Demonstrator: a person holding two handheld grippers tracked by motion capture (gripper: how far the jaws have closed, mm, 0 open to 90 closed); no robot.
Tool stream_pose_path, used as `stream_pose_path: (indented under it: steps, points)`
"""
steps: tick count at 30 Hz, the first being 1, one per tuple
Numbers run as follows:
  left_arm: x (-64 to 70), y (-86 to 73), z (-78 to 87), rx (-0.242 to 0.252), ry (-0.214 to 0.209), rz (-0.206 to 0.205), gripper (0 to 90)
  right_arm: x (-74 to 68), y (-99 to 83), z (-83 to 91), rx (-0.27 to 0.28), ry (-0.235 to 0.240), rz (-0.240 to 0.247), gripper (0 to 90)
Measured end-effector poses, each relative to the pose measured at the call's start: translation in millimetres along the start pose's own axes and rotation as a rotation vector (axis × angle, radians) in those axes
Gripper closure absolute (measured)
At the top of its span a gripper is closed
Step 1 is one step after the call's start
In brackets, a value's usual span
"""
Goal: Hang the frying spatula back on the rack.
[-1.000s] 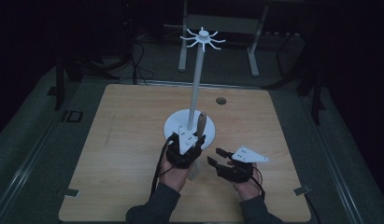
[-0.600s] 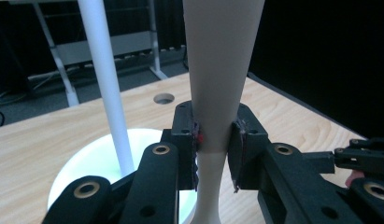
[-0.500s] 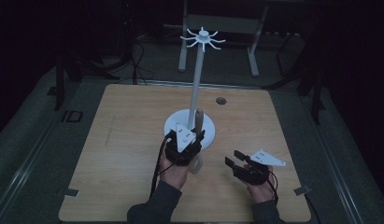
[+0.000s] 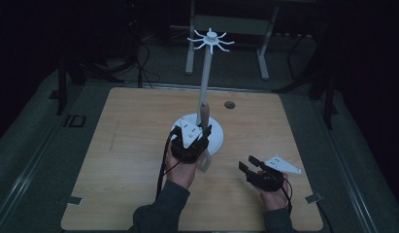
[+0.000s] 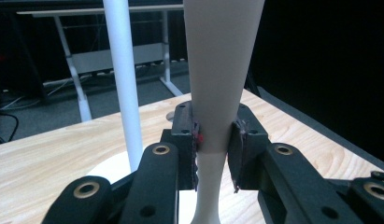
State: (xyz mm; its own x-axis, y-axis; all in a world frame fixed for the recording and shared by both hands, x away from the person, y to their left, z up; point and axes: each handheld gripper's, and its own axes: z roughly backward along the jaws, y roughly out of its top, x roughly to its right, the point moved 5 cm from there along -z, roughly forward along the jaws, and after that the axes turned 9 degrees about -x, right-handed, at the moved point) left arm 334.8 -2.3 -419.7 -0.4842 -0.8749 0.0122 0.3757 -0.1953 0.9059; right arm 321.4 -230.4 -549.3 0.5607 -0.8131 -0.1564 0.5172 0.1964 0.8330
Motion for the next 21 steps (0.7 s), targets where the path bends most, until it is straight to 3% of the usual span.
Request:
stream_pose_path:
  steps: [8, 21]
  points:
    - [0.8, 12.3, -5.7, -0.009, 0.03, -0.003, 74.6, 5.2, -1.7, 1.0, 0.002, -0.017, -0.016, 46.6]
    - [-0.6, 43.5, -9.4, 0.009, 0.13, -0.029, 74.6, 6.4, -1.7, 1.9, 0.002, -0.02, -0.024, 46.6]
